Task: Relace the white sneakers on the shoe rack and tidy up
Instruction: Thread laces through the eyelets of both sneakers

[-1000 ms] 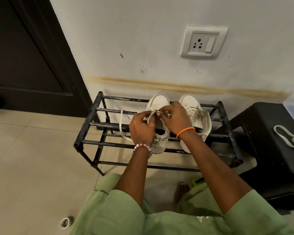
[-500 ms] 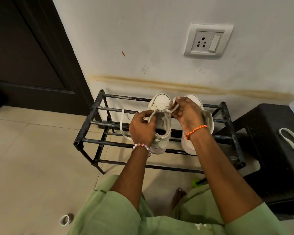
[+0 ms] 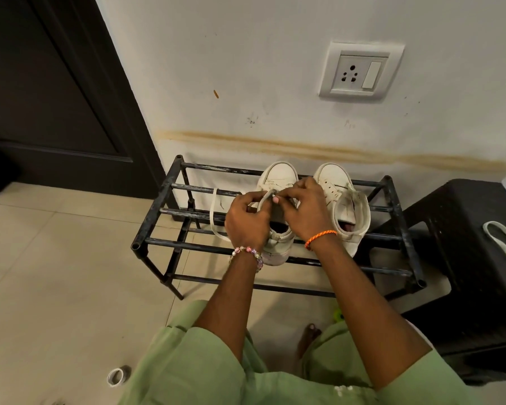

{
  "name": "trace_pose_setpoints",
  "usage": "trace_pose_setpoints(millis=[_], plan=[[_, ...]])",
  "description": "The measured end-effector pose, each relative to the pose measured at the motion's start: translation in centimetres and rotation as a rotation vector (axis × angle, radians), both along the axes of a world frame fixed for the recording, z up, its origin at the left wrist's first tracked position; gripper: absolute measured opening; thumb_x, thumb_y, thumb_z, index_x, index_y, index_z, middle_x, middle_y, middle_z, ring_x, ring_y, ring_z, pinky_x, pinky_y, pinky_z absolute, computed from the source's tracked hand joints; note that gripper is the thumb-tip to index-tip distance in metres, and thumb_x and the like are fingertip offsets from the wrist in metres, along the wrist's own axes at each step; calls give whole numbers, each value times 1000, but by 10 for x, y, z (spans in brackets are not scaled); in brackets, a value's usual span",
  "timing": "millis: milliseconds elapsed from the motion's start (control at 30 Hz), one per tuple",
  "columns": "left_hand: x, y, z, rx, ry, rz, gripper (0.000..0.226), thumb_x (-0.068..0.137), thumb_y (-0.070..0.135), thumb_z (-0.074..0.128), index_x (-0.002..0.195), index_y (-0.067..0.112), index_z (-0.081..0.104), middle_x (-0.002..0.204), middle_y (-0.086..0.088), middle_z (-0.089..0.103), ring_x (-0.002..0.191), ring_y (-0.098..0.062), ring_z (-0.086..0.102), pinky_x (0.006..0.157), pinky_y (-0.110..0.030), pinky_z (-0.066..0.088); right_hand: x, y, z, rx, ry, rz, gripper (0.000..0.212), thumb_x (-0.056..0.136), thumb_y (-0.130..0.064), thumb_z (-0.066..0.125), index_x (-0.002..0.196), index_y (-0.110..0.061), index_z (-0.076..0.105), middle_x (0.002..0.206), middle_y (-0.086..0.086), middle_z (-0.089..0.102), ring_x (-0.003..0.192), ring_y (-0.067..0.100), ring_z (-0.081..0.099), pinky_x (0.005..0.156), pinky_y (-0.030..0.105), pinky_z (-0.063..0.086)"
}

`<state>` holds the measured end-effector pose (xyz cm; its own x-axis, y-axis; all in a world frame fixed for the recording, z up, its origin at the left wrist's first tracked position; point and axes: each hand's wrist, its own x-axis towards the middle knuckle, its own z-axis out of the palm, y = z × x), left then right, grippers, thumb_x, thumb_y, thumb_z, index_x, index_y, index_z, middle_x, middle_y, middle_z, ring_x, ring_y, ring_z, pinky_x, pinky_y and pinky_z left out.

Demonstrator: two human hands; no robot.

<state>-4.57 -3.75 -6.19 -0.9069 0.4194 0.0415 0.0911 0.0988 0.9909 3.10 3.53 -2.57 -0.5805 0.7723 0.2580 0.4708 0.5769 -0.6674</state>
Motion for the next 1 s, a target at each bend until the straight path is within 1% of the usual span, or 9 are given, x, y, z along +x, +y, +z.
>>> trace_pose_setpoints(millis=[133,300,367,433,567,700,833,933,1000], plan=[[-1,-1,-1,-3,-23,3,24,73,44,72,87,25,73,90,8,70,76,-18,65,70,-44,57,2,4,26,-419,391,-90,7,80,-9,71,81,-16,71,97,6,66,99,17,57,90,28,44],[0,0,-1,-4,-44,0,19,74,42,75,85,27,72,90,7,70,71,-16,61,70,-44,57,19,17,69,-856,932,37,16,89,3,53,78,-7,60,68,2,70,76,21,69,75,27,54],[0,0,0,-15,-38,6,16,75,40,75,85,27,72,91,6,70,76,-18,63,72,-44,56,18,16,67,-896,880,-41,20,91,2,50,75,-10,55,58,-1,64,61,16,64,67,27,54],[0,0,0,-15,-29,7,14,76,39,74,84,28,71,91,4,70,81,-21,64,72,-45,56,15,13,60,-742,675,-138,23,90,-1,52,73,-14,56,53,-9,59,53,7,55,60,25,47],[0,1,-2,10,-27,5,18,69,48,70,81,35,69,91,5,71,81,-25,67,70,-47,57,10,5,31,-108,83,-54,11,85,-14,60,86,-15,71,84,3,69,79,17,61,76,29,49],[0,1,-2,20,-26,-14,17,69,45,67,82,34,69,94,4,71,81,-20,67,71,-44,58,3,-3,18,137,-316,44,23,90,-24,58,109,-18,70,101,13,61,99,33,57,87,41,44],[-1,1,-3,23,-32,-11,23,70,45,68,86,28,72,93,5,71,79,-17,67,70,-43,58,3,-7,14,115,-201,32,17,88,-21,63,100,-15,74,91,10,57,92,29,57,83,36,44],[-1,1,-2,14,-39,-6,19,74,39,74,87,25,72,93,6,70,76,-17,66,70,-43,58,6,-5,23,-107,122,-37,7,81,-12,71,87,-13,75,79,-3,49,76,8,52,68,8,38],[-1,1,-2,7,-46,-1,19,75,40,75,87,25,72,92,8,70,74,-15,66,70,-42,58,8,-1,35,-298,364,-82,8,79,-7,72,81,-15,71,83,-2,57,76,3,51,70,7,39]])
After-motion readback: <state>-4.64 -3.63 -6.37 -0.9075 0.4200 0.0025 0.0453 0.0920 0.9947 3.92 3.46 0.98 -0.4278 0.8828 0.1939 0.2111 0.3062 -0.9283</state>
